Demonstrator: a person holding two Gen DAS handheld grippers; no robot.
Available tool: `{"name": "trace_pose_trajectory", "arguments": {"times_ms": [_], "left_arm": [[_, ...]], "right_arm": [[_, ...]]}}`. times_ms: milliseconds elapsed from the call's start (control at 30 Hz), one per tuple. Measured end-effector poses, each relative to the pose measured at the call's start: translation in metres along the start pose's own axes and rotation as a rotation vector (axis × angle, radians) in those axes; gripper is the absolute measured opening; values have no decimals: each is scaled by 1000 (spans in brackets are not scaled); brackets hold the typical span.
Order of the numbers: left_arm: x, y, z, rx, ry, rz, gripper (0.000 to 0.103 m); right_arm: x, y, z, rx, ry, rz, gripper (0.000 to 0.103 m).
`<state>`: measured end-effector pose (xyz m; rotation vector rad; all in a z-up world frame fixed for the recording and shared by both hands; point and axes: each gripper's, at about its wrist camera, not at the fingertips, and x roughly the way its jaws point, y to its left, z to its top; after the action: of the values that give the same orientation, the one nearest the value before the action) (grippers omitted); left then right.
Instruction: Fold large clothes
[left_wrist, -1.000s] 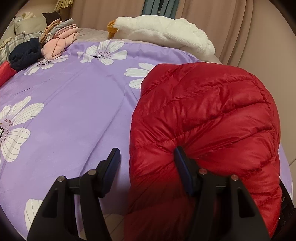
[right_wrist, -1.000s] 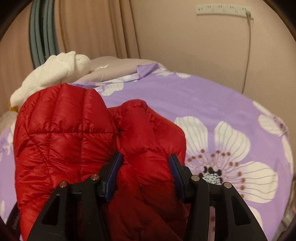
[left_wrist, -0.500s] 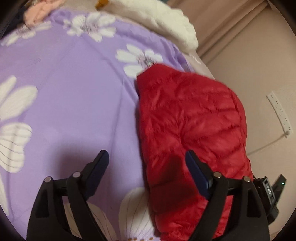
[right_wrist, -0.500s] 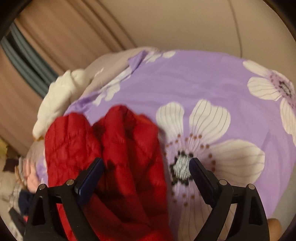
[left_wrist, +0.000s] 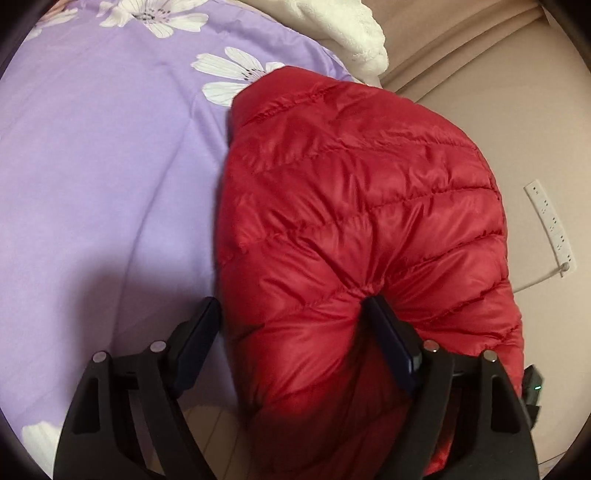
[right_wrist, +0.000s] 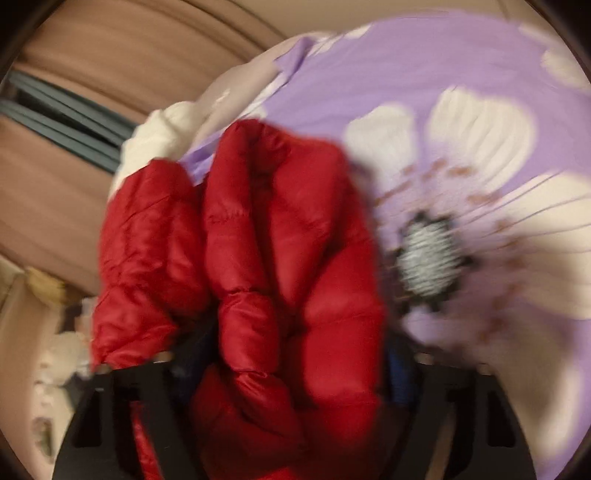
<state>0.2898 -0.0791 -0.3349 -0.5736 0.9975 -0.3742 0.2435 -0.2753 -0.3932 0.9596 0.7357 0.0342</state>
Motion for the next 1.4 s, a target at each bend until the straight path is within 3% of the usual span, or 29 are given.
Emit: {"name": "trace_pose_trajectory", "arguments": {"times_ms": [167, 300, 400, 533, 833, 967, 1100, 1400], "left_arm": [[1, 5, 10, -24, 52, -86, 55], [-12, -16, 11, 50, 34, -74, 43], [-20, -34, 17, 109, 14, -84, 42], [-47, -36, 24, 88, -10, -173, 41], [-152, -69, 45, 217, -263, -204, 42], [-194, -64, 50, 236, -341, -177, 42], [-232, -52, 47, 228, -408, -140, 42], [-282, -28, 31, 196, -480, -55, 42]], "right_arm": [[8, 10, 0, -53, -23, -4, 54], [-1, 16, 1, -82, -33, 25, 47], [-6, 39, -1, -182, -56, -4, 45], [-24, 55, 2, -179, -90, 89, 45], [-56, 139, 0, -330, -176, 232, 45], [-55, 182, -6, -390, -175, 288, 45], [-58, 198, -10, -446, -159, 317, 45], [-60, 176, -11, -501, -84, 382, 45]]}}
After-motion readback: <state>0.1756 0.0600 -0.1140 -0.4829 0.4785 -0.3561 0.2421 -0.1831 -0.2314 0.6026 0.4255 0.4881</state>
